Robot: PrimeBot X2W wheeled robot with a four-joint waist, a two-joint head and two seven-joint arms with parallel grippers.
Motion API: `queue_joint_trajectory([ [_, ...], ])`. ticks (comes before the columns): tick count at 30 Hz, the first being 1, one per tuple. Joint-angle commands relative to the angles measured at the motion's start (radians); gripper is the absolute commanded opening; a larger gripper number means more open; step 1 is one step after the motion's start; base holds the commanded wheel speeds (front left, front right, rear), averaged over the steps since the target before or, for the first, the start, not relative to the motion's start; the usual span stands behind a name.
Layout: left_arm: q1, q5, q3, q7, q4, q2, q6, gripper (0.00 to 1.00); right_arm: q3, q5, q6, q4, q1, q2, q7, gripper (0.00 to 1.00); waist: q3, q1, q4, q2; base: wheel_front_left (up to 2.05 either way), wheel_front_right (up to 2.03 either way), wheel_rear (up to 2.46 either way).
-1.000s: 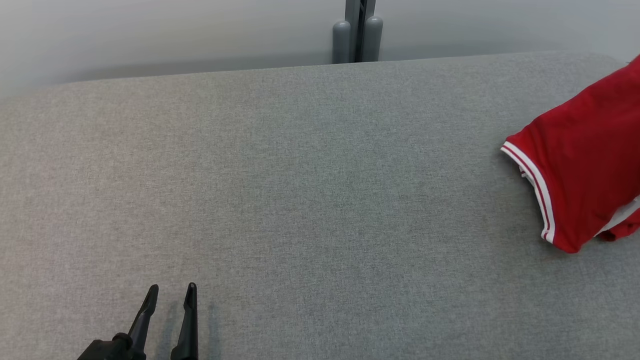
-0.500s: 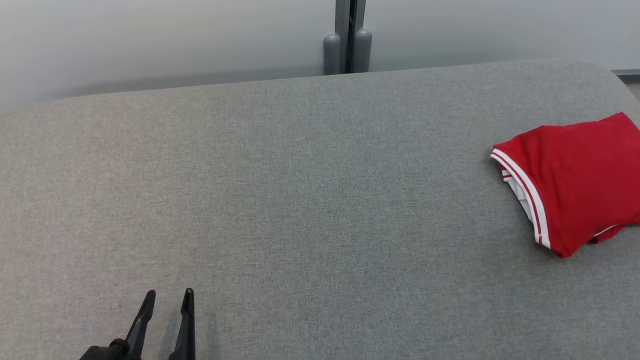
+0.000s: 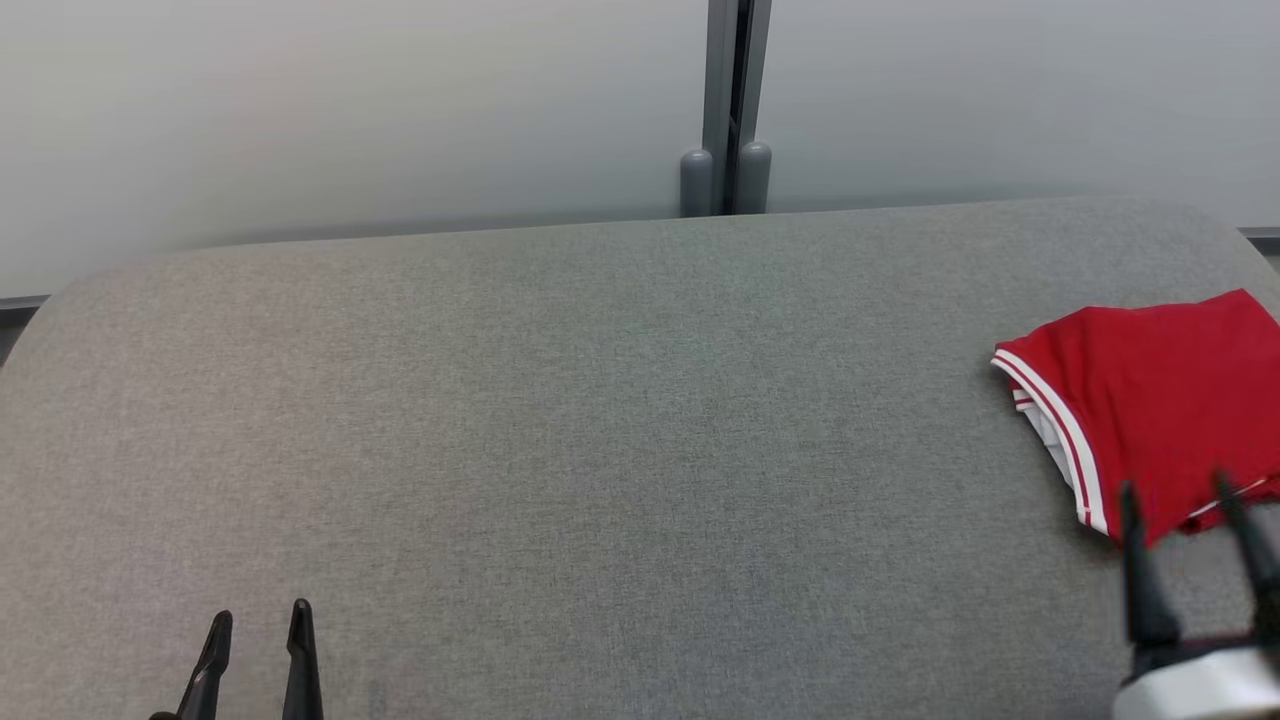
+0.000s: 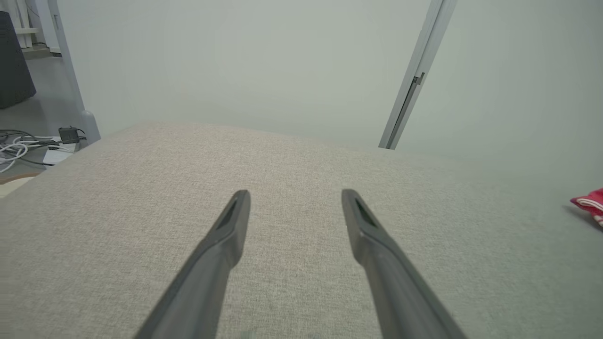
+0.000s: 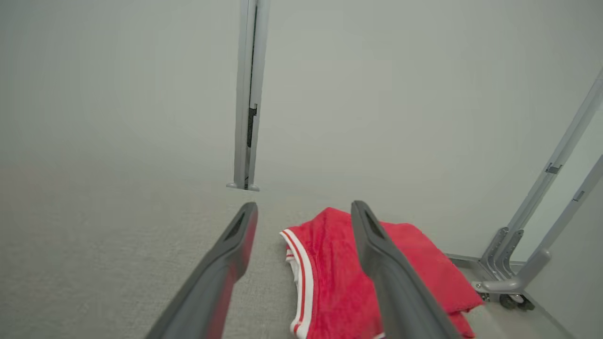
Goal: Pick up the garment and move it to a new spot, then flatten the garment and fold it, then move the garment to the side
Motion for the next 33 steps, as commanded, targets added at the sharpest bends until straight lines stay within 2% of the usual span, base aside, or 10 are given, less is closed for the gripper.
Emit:
queue_joint_trajectory([
  [1,0.003,0.014,0.013,-0.001,0.002,0.003,0.003,1.0,0.009,-0.023,0.0,0.043,0.047,0.04,-0.037,1.0,-0.006,0.0,0.009,0.0,0.0,0.0,0.0],
  [5,-0.006,0.02,0.021,-0.001,0.004,0.003,-0.001,1.0,0.037,-0.049,0.0,0.083,0.115,0.093,-0.051,1.0,-0.012,0.0,0.019,0.0,0.0,0.0,0.0],
  [8,-0.009,0.022,0.021,-0.001,0.006,0.003,-0.002,1.0,0.046,-0.046,0.0,0.094,0.148,0.102,-0.051,1.0,-0.014,0.0,0.023,0.0,0.0,0.0,0.0],
  [15,-0.004,0.039,-0.005,-0.001,0.018,0.004,-0.01,1.0,0.058,0.012,0.0,0.102,0.185,0.106,-0.052,1.0,-0.026,0.0,0.032,0.0,0.0,0.0,0.0],
  [25,-0.009,0.041,-0.023,-0.001,0.039,0.003,-0.017,1.0,0.056,0.008,0.0,0.072,0.175,0.106,-0.051,1.0,-0.042,0.0,0.031,0.0,0.0,0.0,0.0],
  [26,-0.002,0.039,-0.023,0.0,0.038,0.0,-0.012,0.0,0.058,0.009,0.0,0.075,0.172,0.11,-0.046,0.0,-0.042,0.0,0.032,0.0,0.0,0.0,0.0],
  [30,0.006,0.031,-0.024,0.004,0.073,-0.011,-0.011,0.0,0.06,0.017,0.0,0.108,0.173,0.122,-0.04,0.0,-0.042,0.0,0.032,0.0,0.0,0.0,0.0],
  [33,-0.017,-0.025,-0.016,0.024,0.084,-0.01,-0.011,0.0,0.055,0.083,0.0,0.118,0.154,0.121,-0.021,0.0,-0.042,0.0,0.032,0.0009,0.0,0.0,0.0],
])
